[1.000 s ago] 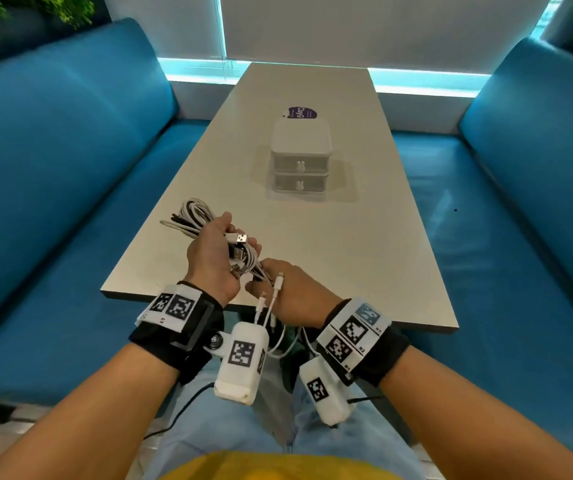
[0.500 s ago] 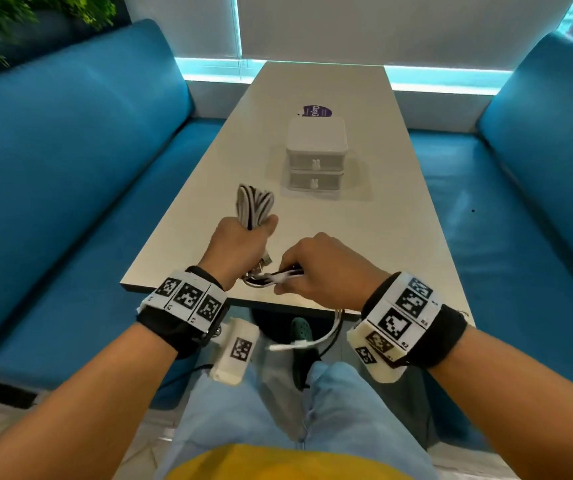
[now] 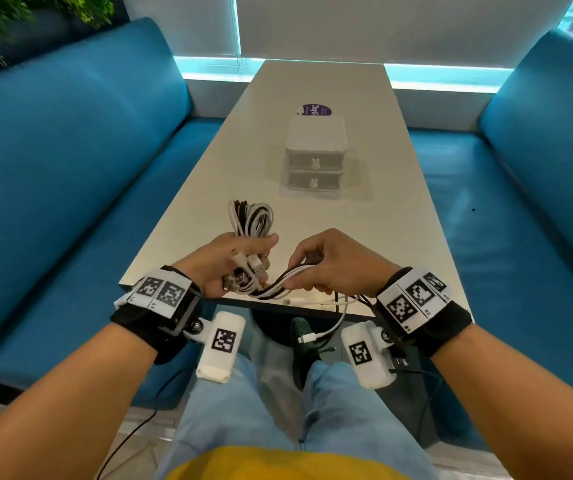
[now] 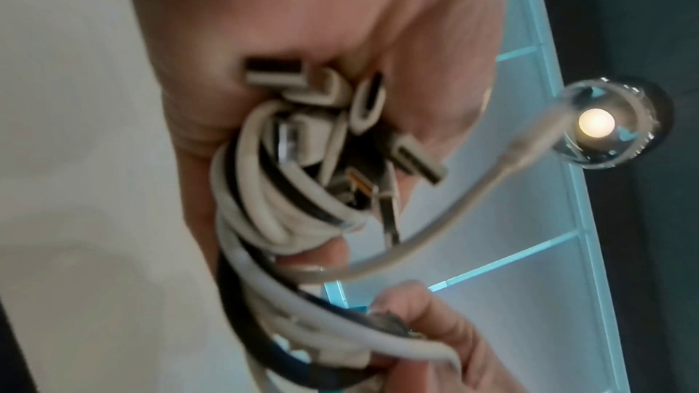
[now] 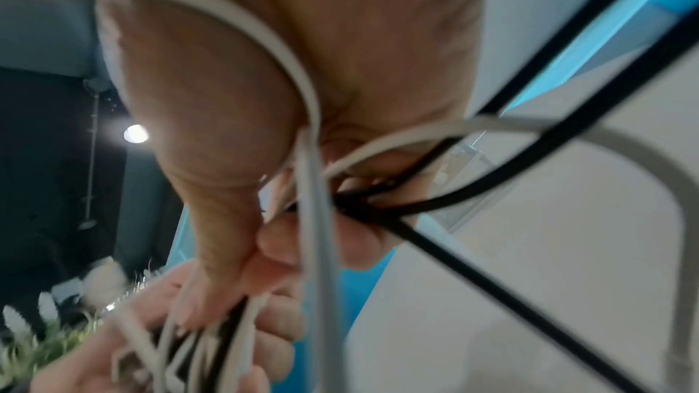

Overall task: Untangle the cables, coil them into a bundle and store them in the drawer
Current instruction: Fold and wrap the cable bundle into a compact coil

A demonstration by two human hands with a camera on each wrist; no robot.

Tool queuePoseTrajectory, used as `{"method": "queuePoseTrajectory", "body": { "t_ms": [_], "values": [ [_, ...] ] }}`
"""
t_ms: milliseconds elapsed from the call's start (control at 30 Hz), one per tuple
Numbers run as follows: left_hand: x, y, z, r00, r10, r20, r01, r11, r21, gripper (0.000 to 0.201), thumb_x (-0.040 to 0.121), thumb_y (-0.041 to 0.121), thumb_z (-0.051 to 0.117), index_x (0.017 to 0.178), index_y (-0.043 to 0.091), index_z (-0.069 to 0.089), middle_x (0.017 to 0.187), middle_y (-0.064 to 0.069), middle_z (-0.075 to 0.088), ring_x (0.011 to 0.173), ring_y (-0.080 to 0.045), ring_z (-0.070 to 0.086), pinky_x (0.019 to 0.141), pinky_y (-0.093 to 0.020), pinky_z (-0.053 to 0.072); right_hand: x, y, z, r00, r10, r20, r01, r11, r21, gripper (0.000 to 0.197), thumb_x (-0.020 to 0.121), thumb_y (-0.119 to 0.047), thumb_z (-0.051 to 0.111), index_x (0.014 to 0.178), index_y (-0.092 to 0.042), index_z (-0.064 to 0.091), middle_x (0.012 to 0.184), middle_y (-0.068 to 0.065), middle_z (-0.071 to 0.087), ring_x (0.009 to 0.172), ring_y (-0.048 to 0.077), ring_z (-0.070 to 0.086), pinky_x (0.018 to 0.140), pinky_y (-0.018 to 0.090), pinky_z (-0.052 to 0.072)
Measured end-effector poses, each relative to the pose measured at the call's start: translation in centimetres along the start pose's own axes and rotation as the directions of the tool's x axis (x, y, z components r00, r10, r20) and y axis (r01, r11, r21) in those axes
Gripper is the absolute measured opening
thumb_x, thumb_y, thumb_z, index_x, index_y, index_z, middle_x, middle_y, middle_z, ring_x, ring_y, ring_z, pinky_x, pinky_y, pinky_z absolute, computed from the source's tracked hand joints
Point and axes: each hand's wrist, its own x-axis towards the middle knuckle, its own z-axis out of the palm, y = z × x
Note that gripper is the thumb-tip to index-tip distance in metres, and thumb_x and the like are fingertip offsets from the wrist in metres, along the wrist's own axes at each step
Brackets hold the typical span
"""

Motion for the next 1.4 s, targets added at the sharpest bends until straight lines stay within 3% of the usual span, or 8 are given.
{"method": "queuePoseTrajectory", "body": {
  "t_ms": [167, 300, 400, 533, 767, 1033, 1200, 1400],
  "values": [
    [-0.7, 0.4, 1.0, 0.99, -0.074, -0.119, 0.113, 0.922, 0.371, 0.062, 0.069, 0.033, 0.074, 0.112, -0.01, 0.06, 0.088, -0.022, 0.064, 0.084, -0.035, 0.063, 0.092, -0.052, 0.049, -1.2, -1.0, 2.2, 0.967, -0.255, -0.001, 0.246, 0.934, -0.259, 0.05, 0.075, -0.025, 0.081, 0.117, -0.023, 0.054, 0.067, -0.016, 0.062, 0.059, 0.001, 0.053, 0.063, 0.021, 0.043],
    [-2.1, 0.8, 4.5, 0.953, -0.236, -0.191, 0.288, 0.502, 0.816, 0.031, 0.08, -0.007, 0.066, 0.11, -0.011, 0.06, 0.089, -0.025, 0.067, 0.096, -0.042, 0.06, 0.105, -0.061, 0.033, -1.8, -2.2, 3.0, 0.893, -0.421, 0.157, 0.427, 0.688, -0.587, 0.079, 0.088, -0.026, 0.068, 0.149, -0.041, 0.021, 0.119, -0.005, 0.063, 0.08, -0.002, 0.043, 0.065, 0.018, 0.032],
    [-0.6, -0.2, 4.7, 0.986, -0.133, -0.099, 0.163, 0.874, 0.458, 0.027, 0.096, 0.01, 0.053, 0.12, -0.003, 0.058, 0.068, -0.009, 0.067, 0.067, -0.02, 0.068, 0.063, -0.017, 0.051, -1.9, -2.6, 2.9, 0.796, -0.553, 0.248, 0.562, 0.52, -0.643, 0.065, 0.087, -0.015, 0.066, 0.144, -0.034, 0.042, 0.138, -0.017, 0.044, 0.08, 0.006, 0.039, 0.055, 0.018, 0.027],
    [1.0, -0.2, 0.9, 0.983, -0.15, -0.107, 0.149, 0.989, -0.014, 0.031, 0.09, 0.031, 0.064, 0.1, 0.002, 0.061, 0.079, -0.008, 0.063, 0.066, -0.023, 0.064, 0.057, -0.028, 0.053, -1.7, -2.3, 2.3, 0.861, -0.422, 0.284, 0.44, 0.338, -0.832, 0.041, 0.098, -0.027, 0.05, 0.137, -0.038, 0.047, 0.099, -0.002, 0.058, 0.063, 0.015, 0.036, 0.049, 0.027, 0.025],
    [1.6, 0.2, -0.2, 0.982, -0.097, -0.162, 0.044, 0.953, -0.301, 0.032, 0.092, 0.032, 0.062, 0.074, 0.009, 0.048, 0.055, -0.007, 0.048, 0.041, -0.018, 0.051, 0.046, -0.028, 0.051, -2.2, 1.3, 1.6, 0.965, -0.261, 0.026, 0.184, 0.6, -0.778, 0.037, 0.099, -0.037, 0.041, 0.135, -0.027, 0.044, 0.112, 0.003, 0.061, 0.095, 0.028, 0.06, 0.078, 0.042, 0.049],
    [0.7, -0.1, -0.2, 0.995, -0.09, -0.035, 0.09, 0.996, 0.007, 0.028, 0.087, 0.028, 0.067, 0.073, 0.008, 0.054, 0.058, -0.008, 0.052, 0.048, -0.02, 0.053, 0.056, -0.032, 0.051, -1.3, 0.7, 1.2, 0.982, -0.109, 0.153, 0.188, 0.588, -0.786, 0.038, 0.098, -0.042, 0.045, 0.12, -0.012, 0.053, 0.119, 0.008, 0.042, 0.075, 0.024, 0.05, 0.075, 0.04, 0.048],
    [-0.4, -0.3, 0.8, 0.99, -0.129, 0.058, 0.114, 0.969, 0.217, 0.031, 0.09, 0.033, 0.062, 0.08, 0.004, 0.059, 0.062, -0.008, 0.056, 0.044, -0.014, 0.054, 0.043, -0.02, 0.046, -0.2, -0.1, 0.2, 0.961, -0.172, 0.216, 0.273, 0.715, -0.643, 0.027, 0.087, -0.043, 0.065, 0.107, -0.025, 0.067, 0.101, -0.003, 0.072, 0.09, 0.018, 0.066, 0.079, 0.038, 0.051],
    [-0.9, -0.6, 0.4, 0.981, -0.137, 0.135, 0.129, 0.989, 0.071, 0.035, 0.072, 0.043, 0.065, 0.075, 0.009, 0.058, 0.066, -0.006, 0.059, 0.053, -0.014, 0.058, 0.051, -0.023, 0.051, 0.2, 0.2, -0.5, 0.976, -0.124, 0.178, 0.196, 0.854, -0.481, 0.022, 0.083, -0.037, 0.073, 0.093, -0.017, 0.075, 0.072, -0.004, 0.07, 0.061, 0.002, 0.058, 0.068, 0.03, 0.049]
  ]
}}
